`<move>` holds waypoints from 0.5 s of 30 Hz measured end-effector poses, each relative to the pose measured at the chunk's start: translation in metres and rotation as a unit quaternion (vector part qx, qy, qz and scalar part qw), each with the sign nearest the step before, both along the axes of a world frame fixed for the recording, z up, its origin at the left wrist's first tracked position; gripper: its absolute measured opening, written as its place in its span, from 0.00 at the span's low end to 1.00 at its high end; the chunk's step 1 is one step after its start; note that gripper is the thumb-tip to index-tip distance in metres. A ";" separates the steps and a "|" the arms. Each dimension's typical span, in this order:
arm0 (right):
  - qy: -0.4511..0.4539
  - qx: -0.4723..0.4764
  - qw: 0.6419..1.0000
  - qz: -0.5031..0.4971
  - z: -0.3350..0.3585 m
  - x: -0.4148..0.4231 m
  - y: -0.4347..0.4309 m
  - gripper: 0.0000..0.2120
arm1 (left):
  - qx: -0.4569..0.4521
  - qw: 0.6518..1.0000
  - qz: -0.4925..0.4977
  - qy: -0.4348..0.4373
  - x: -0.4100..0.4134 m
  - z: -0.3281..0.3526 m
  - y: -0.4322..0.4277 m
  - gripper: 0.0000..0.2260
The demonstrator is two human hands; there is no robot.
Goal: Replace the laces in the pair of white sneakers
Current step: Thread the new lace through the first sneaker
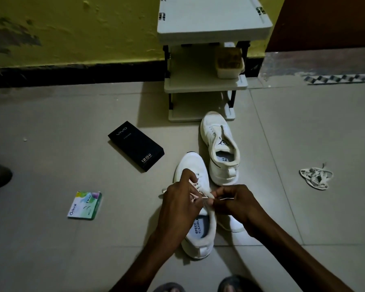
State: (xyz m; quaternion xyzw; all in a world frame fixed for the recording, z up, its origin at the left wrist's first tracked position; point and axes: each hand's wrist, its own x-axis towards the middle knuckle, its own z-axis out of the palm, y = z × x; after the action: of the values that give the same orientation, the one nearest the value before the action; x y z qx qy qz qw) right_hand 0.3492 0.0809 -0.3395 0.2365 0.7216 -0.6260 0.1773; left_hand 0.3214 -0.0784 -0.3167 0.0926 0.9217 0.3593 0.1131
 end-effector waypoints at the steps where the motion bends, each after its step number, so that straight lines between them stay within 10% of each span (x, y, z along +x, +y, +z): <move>1: 0.001 -0.004 1.000 -0.002 0.000 0.000 0.000 0.02 | 0.001 1.000 0.004 -0.003 0.000 0.001 0.001 0.21; 15: 0.004 0.018 1.000 -0.011 0.004 0.002 -0.005 0.03 | 0.037 0.999 0.014 -0.016 0.001 -0.005 0.002 0.23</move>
State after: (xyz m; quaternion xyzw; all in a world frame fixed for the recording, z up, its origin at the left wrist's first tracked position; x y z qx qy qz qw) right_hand 0.3509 0.0761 -0.3355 0.2449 0.7311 -0.6157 0.1629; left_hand 0.3224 -0.0762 -0.3216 0.0785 0.9071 0.3960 0.1190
